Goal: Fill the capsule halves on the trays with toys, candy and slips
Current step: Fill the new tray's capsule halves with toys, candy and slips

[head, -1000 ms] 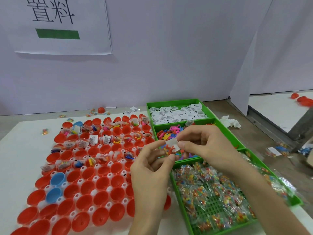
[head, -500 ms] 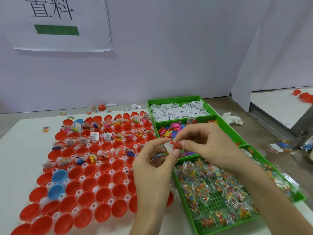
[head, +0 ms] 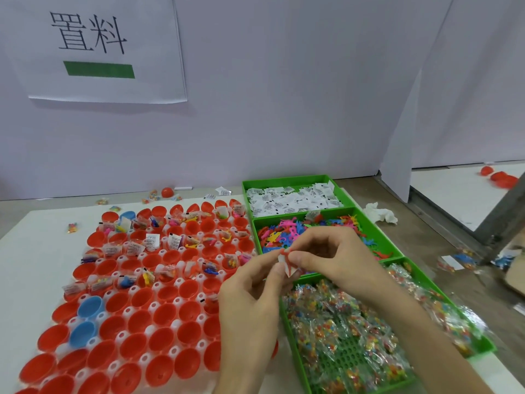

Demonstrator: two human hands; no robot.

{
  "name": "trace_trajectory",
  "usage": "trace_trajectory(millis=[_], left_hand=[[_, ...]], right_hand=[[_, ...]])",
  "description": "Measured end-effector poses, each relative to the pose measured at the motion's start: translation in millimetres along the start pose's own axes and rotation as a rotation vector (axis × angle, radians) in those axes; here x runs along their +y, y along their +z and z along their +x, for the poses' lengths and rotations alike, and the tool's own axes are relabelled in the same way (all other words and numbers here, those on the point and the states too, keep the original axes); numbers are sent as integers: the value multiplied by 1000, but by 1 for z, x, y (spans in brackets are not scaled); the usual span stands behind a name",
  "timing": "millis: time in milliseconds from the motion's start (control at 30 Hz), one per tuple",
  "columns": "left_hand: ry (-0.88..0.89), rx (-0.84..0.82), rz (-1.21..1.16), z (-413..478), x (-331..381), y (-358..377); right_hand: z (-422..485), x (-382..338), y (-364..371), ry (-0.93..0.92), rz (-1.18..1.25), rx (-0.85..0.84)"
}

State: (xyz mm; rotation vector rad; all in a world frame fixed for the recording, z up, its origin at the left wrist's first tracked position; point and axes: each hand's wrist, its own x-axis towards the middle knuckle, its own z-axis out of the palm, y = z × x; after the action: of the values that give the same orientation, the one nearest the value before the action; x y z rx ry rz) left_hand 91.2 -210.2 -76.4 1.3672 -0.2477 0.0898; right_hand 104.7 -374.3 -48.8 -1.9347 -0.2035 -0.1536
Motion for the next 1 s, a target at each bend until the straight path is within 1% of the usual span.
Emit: trace_trajectory(millis=[167, 267, 400, 467, 533, 567, 667, 733, 800, 833, 867, 933, 967, 1000], left_hand=[[-57, 27, -46, 0, -3, 1], [-14, 29, -20, -1, 0, 1], [18, 40, 33, 0, -3, 0], [-1, 65, 44, 0, -5, -1], [-12, 85, 53, 0, -4, -3], [-11, 88, 56, 0, -4, -3], [-8, 91, 43, 0, -4, -3], [-18, 70, -2, -1, -2, -3], [-32, 36, -62, -3, 0, -2], [-32, 24, -66, -4, 1, -1], [-35, 16, -56, -5, 2, 0], [-44, 4, -34, -6, 2, 0], [-41, -4, -19, -6, 2, 0], [-37, -15, 0, -7, 2, 0]], right_hand=[[1, 7, 1, -12, 64, 4], [1, 8, 1, 5, 120, 14], [0, 9, -2, 10, 119, -12], [-1, 7, -10, 25, 136, 36], [-1, 7, -21, 81, 131, 146], [0, 10, -28, 112, 58, 210], [3, 27, -50, 171, -343, 371], [4, 38, -62, 188, -471, 467], [5, 49, -71, 199, -555, 503], [7, 54, -73, 218, -602, 468], [8, 59, -74, 250, -647, 393], [10, 68, -72, 334, -738, 183], [10, 71, -71, 358, -770, 106], [9, 73, -70, 357, -775, 70]])
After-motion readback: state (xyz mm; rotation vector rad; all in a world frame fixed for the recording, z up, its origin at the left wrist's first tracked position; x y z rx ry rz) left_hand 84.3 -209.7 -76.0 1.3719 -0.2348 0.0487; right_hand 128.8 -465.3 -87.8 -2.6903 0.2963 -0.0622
